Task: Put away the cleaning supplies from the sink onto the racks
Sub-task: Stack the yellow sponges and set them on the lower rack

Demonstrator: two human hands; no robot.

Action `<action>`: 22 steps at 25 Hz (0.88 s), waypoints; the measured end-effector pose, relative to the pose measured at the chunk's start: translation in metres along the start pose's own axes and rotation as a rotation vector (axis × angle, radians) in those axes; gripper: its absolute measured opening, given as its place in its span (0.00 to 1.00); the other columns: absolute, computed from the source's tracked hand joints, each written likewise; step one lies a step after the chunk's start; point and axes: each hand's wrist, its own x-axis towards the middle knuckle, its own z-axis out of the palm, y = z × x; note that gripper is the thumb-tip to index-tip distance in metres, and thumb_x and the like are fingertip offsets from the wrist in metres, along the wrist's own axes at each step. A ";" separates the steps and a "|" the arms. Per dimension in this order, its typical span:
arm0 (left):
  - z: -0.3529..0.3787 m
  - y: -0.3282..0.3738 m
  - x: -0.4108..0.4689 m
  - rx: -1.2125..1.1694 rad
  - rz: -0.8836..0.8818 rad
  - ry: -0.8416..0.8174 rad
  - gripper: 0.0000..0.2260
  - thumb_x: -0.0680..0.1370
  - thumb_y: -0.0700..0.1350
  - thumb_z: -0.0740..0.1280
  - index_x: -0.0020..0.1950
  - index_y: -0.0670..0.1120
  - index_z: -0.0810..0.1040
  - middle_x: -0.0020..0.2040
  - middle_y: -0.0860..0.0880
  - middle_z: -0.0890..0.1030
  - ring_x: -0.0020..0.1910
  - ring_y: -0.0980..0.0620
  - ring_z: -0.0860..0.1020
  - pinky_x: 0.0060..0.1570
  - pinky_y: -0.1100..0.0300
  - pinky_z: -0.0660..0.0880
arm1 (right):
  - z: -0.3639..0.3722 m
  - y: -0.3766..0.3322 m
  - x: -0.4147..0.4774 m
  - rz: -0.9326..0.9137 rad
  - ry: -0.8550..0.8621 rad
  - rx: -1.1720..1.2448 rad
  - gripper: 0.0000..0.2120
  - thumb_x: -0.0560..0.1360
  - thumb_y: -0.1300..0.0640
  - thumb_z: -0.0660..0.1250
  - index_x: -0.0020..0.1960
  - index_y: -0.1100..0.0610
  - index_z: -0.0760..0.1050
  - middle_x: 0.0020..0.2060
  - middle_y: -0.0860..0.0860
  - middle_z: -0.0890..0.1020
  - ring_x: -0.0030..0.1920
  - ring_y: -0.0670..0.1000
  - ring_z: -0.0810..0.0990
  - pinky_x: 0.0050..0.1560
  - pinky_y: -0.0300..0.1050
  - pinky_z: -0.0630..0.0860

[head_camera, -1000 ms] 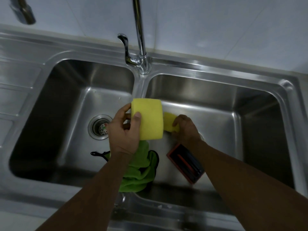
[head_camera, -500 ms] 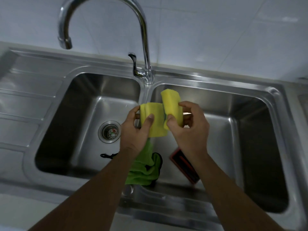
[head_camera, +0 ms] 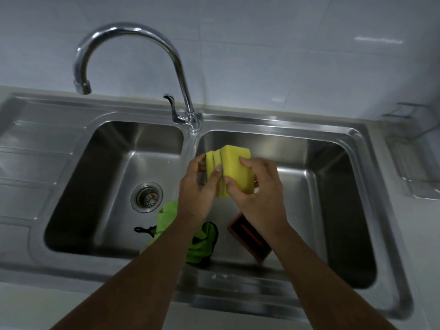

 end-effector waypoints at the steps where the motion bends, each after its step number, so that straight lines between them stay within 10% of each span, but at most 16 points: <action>1: 0.007 0.002 -0.001 -0.037 -0.025 0.003 0.15 0.78 0.51 0.68 0.65 0.53 0.76 0.52 0.58 0.81 0.50 0.67 0.79 0.52 0.65 0.77 | -0.007 0.004 0.001 -0.008 -0.007 0.006 0.22 0.70 0.50 0.77 0.62 0.54 0.77 0.60 0.49 0.75 0.58 0.44 0.76 0.56 0.43 0.78; 6: 0.051 0.016 -0.005 -0.118 -0.122 0.032 0.16 0.75 0.57 0.60 0.61 0.60 0.78 0.59 0.54 0.81 0.60 0.49 0.79 0.62 0.38 0.75 | -0.040 0.027 0.007 -0.154 -0.092 -0.002 0.18 0.79 0.57 0.68 0.66 0.63 0.71 0.76 0.53 0.65 0.76 0.47 0.65 0.73 0.39 0.66; 12: 0.116 0.036 -0.017 -0.239 -0.205 -0.027 0.15 0.76 0.57 0.61 0.60 0.57 0.80 0.58 0.51 0.82 0.60 0.43 0.80 0.60 0.36 0.76 | -0.079 0.051 0.011 -0.101 -0.072 -0.034 0.25 0.81 0.51 0.62 0.74 0.57 0.59 0.80 0.50 0.57 0.78 0.51 0.62 0.72 0.55 0.70; 18: 0.196 0.080 -0.026 -0.394 -0.230 -0.253 0.15 0.85 0.46 0.55 0.68 0.49 0.76 0.57 0.47 0.82 0.53 0.45 0.82 0.40 0.53 0.83 | -0.157 0.083 0.041 -0.019 0.109 -0.071 0.38 0.67 0.57 0.77 0.72 0.58 0.65 0.77 0.51 0.63 0.71 0.38 0.62 0.60 0.23 0.65; 22: 0.262 0.108 -0.028 -0.236 -0.136 -0.428 0.16 0.85 0.45 0.55 0.72 0.47 0.71 0.51 0.46 0.81 0.44 0.46 0.83 0.47 0.46 0.81 | -0.231 0.122 0.066 0.032 0.268 -0.053 0.41 0.63 0.62 0.79 0.72 0.59 0.65 0.74 0.54 0.68 0.73 0.50 0.69 0.67 0.29 0.64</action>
